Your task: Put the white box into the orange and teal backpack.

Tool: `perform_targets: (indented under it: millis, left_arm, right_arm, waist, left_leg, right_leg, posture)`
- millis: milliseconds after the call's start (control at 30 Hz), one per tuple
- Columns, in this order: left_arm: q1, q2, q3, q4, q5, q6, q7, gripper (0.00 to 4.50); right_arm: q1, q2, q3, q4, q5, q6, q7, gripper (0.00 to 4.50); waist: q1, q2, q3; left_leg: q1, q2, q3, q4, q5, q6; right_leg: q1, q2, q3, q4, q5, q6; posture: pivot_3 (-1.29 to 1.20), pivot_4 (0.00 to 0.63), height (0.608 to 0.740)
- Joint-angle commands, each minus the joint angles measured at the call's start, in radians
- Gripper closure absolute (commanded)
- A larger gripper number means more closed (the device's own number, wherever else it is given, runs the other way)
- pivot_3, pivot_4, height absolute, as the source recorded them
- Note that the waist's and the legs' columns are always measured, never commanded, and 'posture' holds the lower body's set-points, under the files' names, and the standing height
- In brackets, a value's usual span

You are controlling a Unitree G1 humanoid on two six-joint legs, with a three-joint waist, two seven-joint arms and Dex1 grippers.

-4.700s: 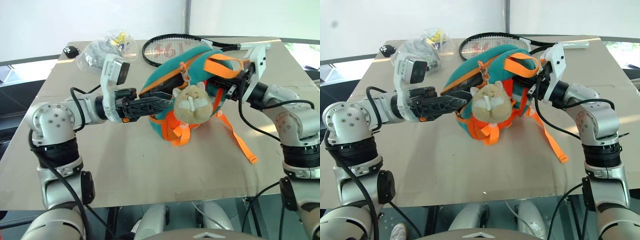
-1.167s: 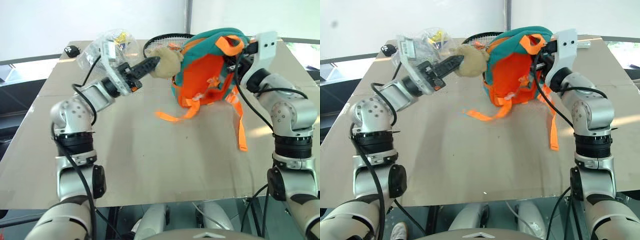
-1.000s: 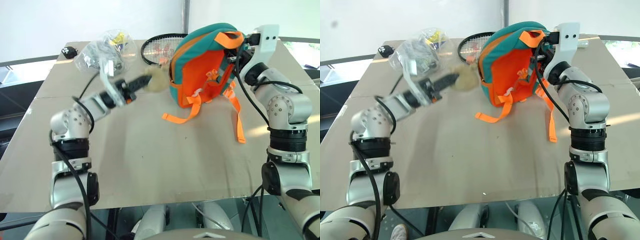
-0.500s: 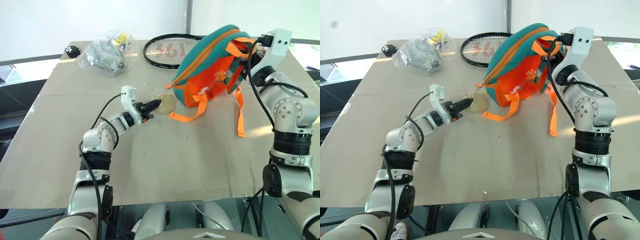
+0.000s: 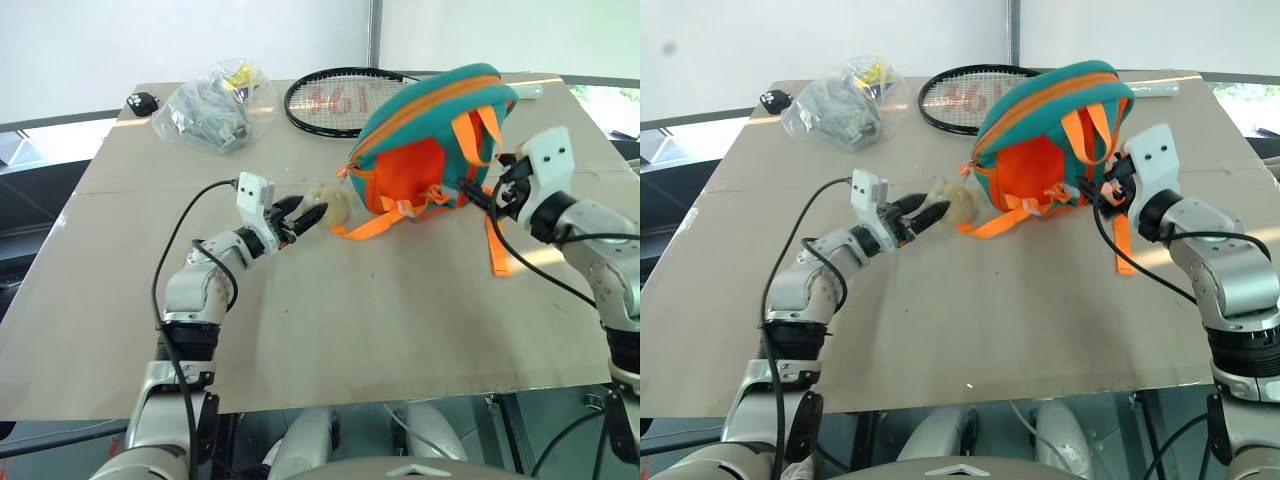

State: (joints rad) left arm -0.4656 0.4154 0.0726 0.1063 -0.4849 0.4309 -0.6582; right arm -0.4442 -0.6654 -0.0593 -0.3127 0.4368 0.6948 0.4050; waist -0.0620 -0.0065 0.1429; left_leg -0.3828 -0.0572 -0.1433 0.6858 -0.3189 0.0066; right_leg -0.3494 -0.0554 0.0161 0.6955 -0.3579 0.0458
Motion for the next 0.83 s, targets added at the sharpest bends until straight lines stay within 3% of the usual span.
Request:
perform_targets:
  millis: [33, 133, 300, 533, 833]
  left_arm:
    - [0.107, 0.052, 0.021, -0.221, -0.030, 0.017, -0.038, 0.07]
    - [0.218, 0.115, 0.029, -0.329, -0.033, 0.003, -0.095, 0.07]
    - [0.369, 0.211, 0.091, -0.427, -0.064, 0.004, -0.169, 0.07]
    - [0.595, 0.303, 0.226, -0.488, -0.072, -0.018, -0.236, 0.07]
    - [0.646, 0.311, 0.296, -0.465, -0.116, 0.003, -0.257, 0.07]
  right_arm:
    - [0.143, -0.055, -0.128, -0.144, 0.070, -0.043, 0.125, 0.00]
    - [0.310, -0.063, -0.219, -0.216, 0.157, -0.059, 0.222, 0.00]
    - [0.542, -0.100, -0.303, -0.226, 0.087, -0.158, 0.302, 0.00]
    - [0.761, -0.064, -0.507, -0.240, 0.109, -0.196, 0.335, 0.00]
    - [0.863, -0.039, -0.580, -0.218, 0.121, -0.236, 0.384, 0.00]
  waist:
    - [0.007, 0.000, 0.000]
    - [0.021, 0.001, 0.000]
    - [0.031, 0.001, 0.001]
    - [0.039, 0.002, 0.000]
    - [0.052, 0.002, 0.000]
  left_leg:
    - [0.000, 0.000, 0.000, 0.000, 0.000, 0.000]
    - [0.001, 0.001, 0.000, -0.001, 0.000, 0.000]
    - [0.004, 0.001, -0.001, -0.003, 0.000, 0.000]
    - [0.008, 0.002, 0.000, -0.004, 0.000, 0.000]
    - [0.008, 0.002, 0.000, -0.005, 0.000, 0.000]
  right_leg:
    - [0.000, 0.000, 0.000, 0.000, 0.000, 0.000]
    - [0.003, 0.001, 0.000, -0.001, 0.000, 0.000]
    - [0.005, 0.000, 0.000, -0.007, 0.000, 0.000]
    - [0.008, 0.001, 0.001, -0.007, 0.000, 0.000]
    - [0.008, 0.001, 0.001, -0.009, 0.000, 0.000]
  posture:
    - [0.00, 0.150, 0.740]
    - [0.00, 0.150, 0.740]
    - [0.00, 0.150, 0.740]
    - [0.00, 0.150, 0.740]
    - [0.00, 0.150, 0.740]
